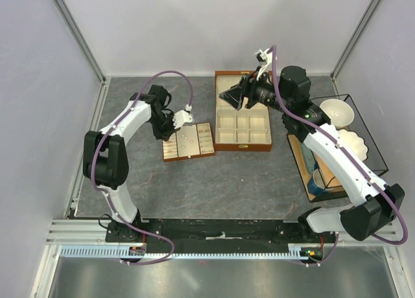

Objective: Organize the mixed jewelry
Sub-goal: Place the jewelry in the compartment layer.

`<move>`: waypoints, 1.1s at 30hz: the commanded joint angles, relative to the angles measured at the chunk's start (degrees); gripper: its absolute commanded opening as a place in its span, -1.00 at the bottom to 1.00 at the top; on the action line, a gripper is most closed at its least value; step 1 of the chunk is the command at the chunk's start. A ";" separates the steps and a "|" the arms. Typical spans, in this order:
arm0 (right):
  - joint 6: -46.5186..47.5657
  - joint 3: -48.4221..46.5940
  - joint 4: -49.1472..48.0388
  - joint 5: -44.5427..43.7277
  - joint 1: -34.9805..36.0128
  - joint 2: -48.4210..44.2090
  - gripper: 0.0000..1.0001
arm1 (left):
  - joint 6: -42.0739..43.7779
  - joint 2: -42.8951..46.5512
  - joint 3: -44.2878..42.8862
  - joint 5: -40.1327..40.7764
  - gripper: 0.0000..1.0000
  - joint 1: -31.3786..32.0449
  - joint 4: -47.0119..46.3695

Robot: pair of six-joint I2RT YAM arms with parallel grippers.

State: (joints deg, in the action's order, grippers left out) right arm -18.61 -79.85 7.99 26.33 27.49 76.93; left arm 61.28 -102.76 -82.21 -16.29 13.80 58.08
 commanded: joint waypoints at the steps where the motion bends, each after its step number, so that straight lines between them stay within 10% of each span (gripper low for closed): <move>1: -0.46 0.14 -2.98 1.18 -0.50 -0.20 0.32 | 3.59 -3.66 -4.26 -1.64 -0.97 -0.53 -4.82; 33: -0.99 0.58 -3.86 1.71 -1.29 0.95 0.29 | 6.05 -9.83 -5.94 -0.76 -0.97 -2.20 -9.22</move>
State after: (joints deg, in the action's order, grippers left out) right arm -18.90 -79.50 7.05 27.18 26.39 77.76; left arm 64.93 -113.69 -88.44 -15.51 11.62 50.15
